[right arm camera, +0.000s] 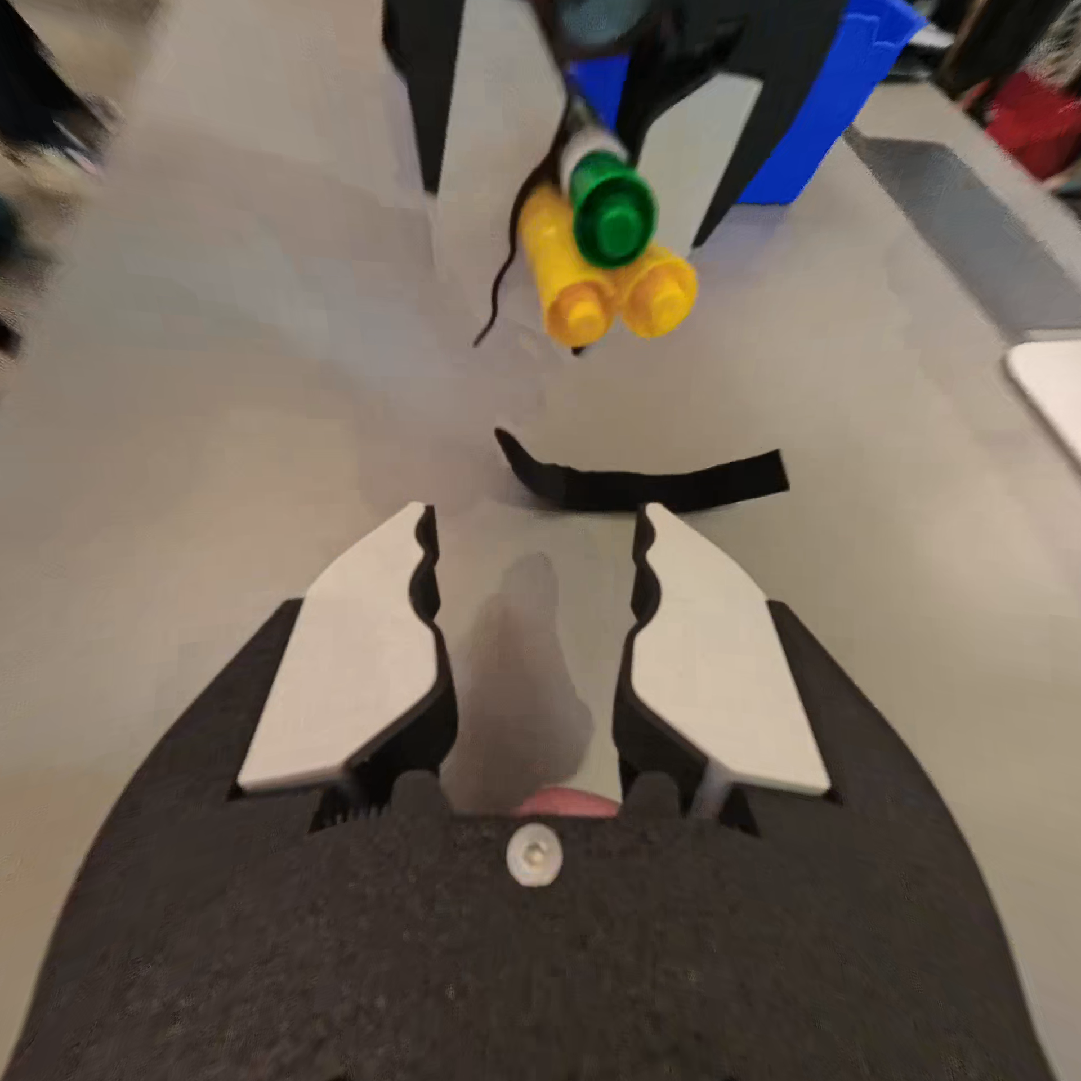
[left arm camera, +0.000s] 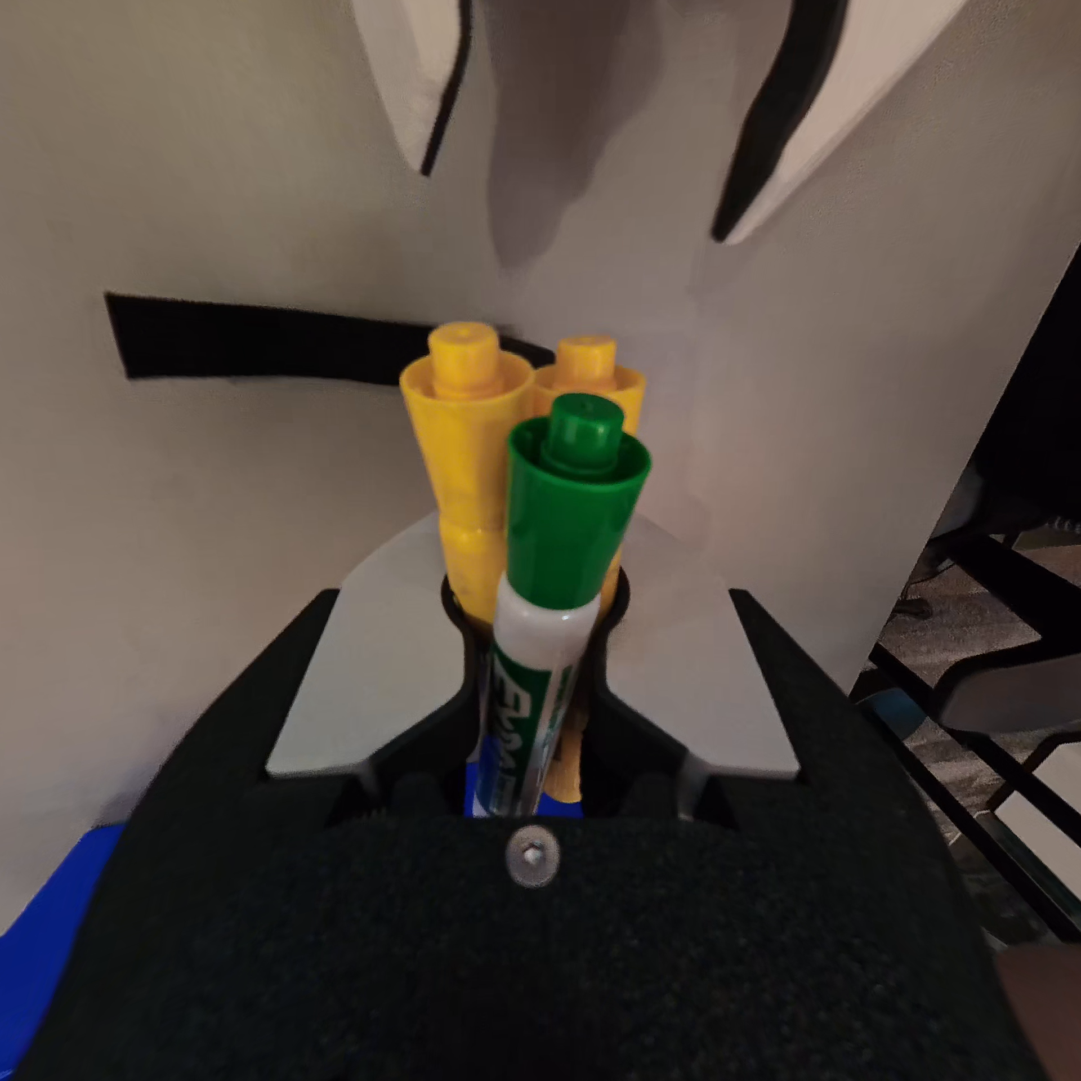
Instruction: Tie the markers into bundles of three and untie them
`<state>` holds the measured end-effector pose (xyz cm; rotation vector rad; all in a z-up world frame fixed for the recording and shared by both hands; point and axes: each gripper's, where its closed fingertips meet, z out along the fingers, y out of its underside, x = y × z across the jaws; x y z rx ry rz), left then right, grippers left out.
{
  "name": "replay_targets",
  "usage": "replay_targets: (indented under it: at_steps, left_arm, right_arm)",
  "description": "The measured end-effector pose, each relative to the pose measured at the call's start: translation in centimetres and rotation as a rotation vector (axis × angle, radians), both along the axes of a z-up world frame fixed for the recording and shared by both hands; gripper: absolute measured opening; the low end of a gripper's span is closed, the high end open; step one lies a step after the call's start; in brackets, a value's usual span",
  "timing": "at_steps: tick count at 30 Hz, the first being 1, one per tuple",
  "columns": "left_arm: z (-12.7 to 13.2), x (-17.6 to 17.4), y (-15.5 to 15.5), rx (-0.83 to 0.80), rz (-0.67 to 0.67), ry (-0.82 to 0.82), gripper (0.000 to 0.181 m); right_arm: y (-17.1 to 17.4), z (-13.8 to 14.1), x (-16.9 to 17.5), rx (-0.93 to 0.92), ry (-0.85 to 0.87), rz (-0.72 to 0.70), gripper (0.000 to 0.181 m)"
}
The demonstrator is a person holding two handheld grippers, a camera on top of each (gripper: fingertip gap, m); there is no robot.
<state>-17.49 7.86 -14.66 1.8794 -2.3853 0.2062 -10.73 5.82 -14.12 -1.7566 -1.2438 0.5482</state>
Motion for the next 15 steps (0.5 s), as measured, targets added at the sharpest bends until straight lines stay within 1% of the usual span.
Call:
replay_targets:
  at_steps: [2, 5, 9, 10, 11, 12, 13, 14, 15]
  left_arm:
    - [0.0, -0.6, 0.4, 0.003, 0.015, 0.004, 0.041]
    - [0.0, -1.5, 0.8, 0.006, 0.041, 0.004, 0.041]
    - [-0.4, -2.6, 1.2, 0.007, 0.067, 0.011, 0.041]
    - [-0.6, -2.8, 1.4, 0.010, 0.072, 0.016, 0.040]
    - [-0.7, -3.0, 1.5, 0.011, 0.077, 0.020, 0.040]
    - [-0.9, -3.1, 1.6, 0.012, 0.080, 0.021, 0.040]
    - [-1.0, -3.1, 1.7, 0.013, 0.082, 0.019, 0.041]
    - [-1.1, -3.1, 1.8, 0.013, 0.085, 0.019, 0.040]
    - [-1.1, -3.1, 1.8, 0.014, 0.085, 0.020, 0.040]
  right_arm:
    - [0.0, -0.8, -1.0, 0.037, -0.094, -0.015, 0.053]
    - [0.0, -1.9, -2.9, -0.048, -0.160, -0.043, 0.051]
    - [0.8, -3.0, -4.2, -0.067, -0.293, -0.137, 0.045]
    - [1.1, -3.4, -4.2, -0.066, -0.336, -0.158, 0.036]
    - [1.1, -4.0, -3.9, -0.083, -0.399, -0.165, 0.017]
    - [1.1, -4.3, -3.6, -0.100, -0.446, -0.180, 0.002]
    - [1.4, -4.0, -3.5, -0.098, -0.428, -0.220, 0.001]
    - [1.2, -3.3, -3.8, -0.123, -0.360, -0.220, 0.001]
    - [1.2, -2.3, -3.7, -0.154, -0.274, -0.252, 0.001]
